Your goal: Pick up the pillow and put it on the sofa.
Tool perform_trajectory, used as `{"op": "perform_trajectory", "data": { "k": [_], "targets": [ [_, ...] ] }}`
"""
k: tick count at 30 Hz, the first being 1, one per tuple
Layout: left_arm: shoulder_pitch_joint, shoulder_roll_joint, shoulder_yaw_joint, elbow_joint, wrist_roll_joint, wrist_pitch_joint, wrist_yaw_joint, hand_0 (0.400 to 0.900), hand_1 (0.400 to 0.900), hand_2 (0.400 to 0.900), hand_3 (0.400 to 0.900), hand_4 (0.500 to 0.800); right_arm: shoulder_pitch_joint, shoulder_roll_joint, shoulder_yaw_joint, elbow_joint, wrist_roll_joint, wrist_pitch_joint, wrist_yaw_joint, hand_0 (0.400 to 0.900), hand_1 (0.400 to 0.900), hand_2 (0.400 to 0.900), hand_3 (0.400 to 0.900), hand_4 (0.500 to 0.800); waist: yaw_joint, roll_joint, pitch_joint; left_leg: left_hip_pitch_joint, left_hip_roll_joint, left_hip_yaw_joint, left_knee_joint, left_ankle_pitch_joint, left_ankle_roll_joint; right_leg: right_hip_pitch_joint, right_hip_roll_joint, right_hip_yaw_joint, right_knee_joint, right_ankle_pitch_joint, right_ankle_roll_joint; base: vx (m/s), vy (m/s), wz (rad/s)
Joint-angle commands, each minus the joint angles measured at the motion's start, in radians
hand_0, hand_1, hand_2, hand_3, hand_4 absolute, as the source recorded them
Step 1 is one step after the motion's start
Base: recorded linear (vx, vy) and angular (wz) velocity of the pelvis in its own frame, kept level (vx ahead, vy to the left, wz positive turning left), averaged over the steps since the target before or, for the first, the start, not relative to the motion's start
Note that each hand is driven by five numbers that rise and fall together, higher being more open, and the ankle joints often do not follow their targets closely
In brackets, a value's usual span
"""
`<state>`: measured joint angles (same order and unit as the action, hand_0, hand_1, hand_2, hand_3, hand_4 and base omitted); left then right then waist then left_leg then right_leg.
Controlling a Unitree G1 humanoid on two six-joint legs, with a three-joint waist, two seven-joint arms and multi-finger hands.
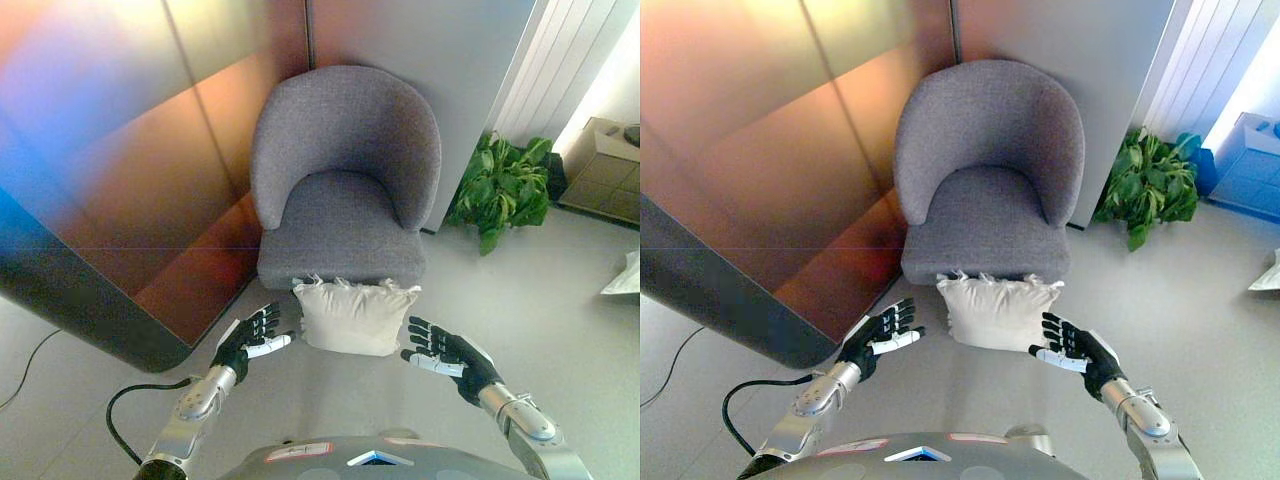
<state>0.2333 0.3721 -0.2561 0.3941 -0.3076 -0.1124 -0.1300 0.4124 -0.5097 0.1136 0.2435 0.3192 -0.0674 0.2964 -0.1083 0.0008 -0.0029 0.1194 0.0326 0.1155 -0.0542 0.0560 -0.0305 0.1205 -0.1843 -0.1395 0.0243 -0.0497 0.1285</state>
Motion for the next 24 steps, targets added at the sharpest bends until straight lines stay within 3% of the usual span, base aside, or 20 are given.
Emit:
{"op": "perform_trajectory", "data": {
  "k": [1, 12, 18, 20, 21, 22, 24],
  "targets": [
    [-0.054, 0.041, 0.038, -0.059, 0.006, -0.083, -0.002, 0.9, 0.9, 0.9, 0.9, 0.8, -0.059, -0.007, 0.009, -0.042, 0.031, -0.076, 0.002, 0.9, 0.9, 0.9, 0.9, 0.8, -0.002, -0.044, -0.038, -0.022, -0.001, 0.006, 0.138, -0.171, 0.017, -0.094, 0.031, 0.021, 0.021, 0.072, -0.01, 0.0, 0.0, 0.0],
    [-0.055, 0.044, 0.04, -0.066, -0.008, -0.079, -0.001, 0.9, 0.9, 0.9, 0.9, 0.8, -0.067, -0.011, -0.001, -0.052, 0.038, -0.083, -0.004, 0.9, 0.9, 0.9, 0.9, 0.8, -0.004, -0.038, -0.021, -0.035, 0.024, 0.001, 0.176, -0.178, -0.001, -0.088, 0.05, 0.019, 0.023, 0.057, -0.024, 0.02, -0.051, 0.02],
    [-0.06, 0.051, 0.04, -0.08, -0.029, -0.075, -0.006, 0.9, 0.9, 0.9, 0.9, 0.8, -0.067, -0.026, -0.019, -0.071, 0.049, -0.09, -0.007, 0.9, 0.9, 0.9, 0.9, 0.8, -0.014, -0.029, 0.008, -0.06, 0.063, -0.009, 0.233, -0.183, -0.025, -0.097, 0.089, 0.025, 0.044, 0.033, -0.047, 0.02, -0.127, 0.02],
    [-0.055, 0.052, 0.041, -0.088, -0.033, -0.073, -0.013, 0.9, 0.9, 0.9, 0.9, 0.8, -0.066, -0.03, -0.028, -0.079, 0.056, -0.092, -0.007, 0.9, 0.9, 0.9, 0.9, 0.8, -0.017, -0.031, 0.026, -0.106, 0.088, -0.02, 0.356, -0.195, -0.033, -0.093, 0.107, 0.032, 0.056, 0.017, -0.067, 0.02, -0.161, -0.01],
    [-0.056, 0.052, 0.044, -0.094, -0.037, -0.07, -0.016, 0.9, 0.9, 0.9, 0.9, 0.8, -0.067, -0.033, -0.032, -0.083, 0.058, -0.094, -0.01, 0.9, 0.9, 0.9, 0.9, 0.8, -0.014, -0.034, 0.039, -0.133, 0.095, -0.023, 0.436, -0.171, -0.035, -0.082, 0.114, 0.036, 0.055, 0.015, -0.078, -0.01, -0.162, -0.07],
    [-0.06, 0.05, 0.039, -0.103, -0.051, -0.065, -0.019, 0.9, 0.9, 0.9, 0.9, 0.8, -0.076, -0.039, -0.036, -0.078, 0.062, -0.101, -0.024, 0.9, 0.9, 0.9, 0.9, 0.8, 0.0, -0.03, 0.085, -0.216, 0.104, -0.039, 0.656, -0.11, -0.035, -0.051, 0.13, 0.034, 0.051, 0.011, -0.106, -0.01, -0.163, -0.04],
    [-0.063, 0.05, 0.039, -0.114, -0.06, -0.066, -0.021, 0.9, 0.9, 0.9, 0.9, 0.8, -0.085, -0.043, -0.037, -0.078, 0.056, -0.1, -0.029, 0.9, 0.9, 0.9, 0.9, 0.8, 0.004, -0.027, 0.097, -0.261, 0.097, -0.06, 0.728, -0.082, -0.033, -0.041, 0.135, 0.03, 0.04, 0.01, -0.115, 0.02, -0.092, -0.09]
  ]
}}
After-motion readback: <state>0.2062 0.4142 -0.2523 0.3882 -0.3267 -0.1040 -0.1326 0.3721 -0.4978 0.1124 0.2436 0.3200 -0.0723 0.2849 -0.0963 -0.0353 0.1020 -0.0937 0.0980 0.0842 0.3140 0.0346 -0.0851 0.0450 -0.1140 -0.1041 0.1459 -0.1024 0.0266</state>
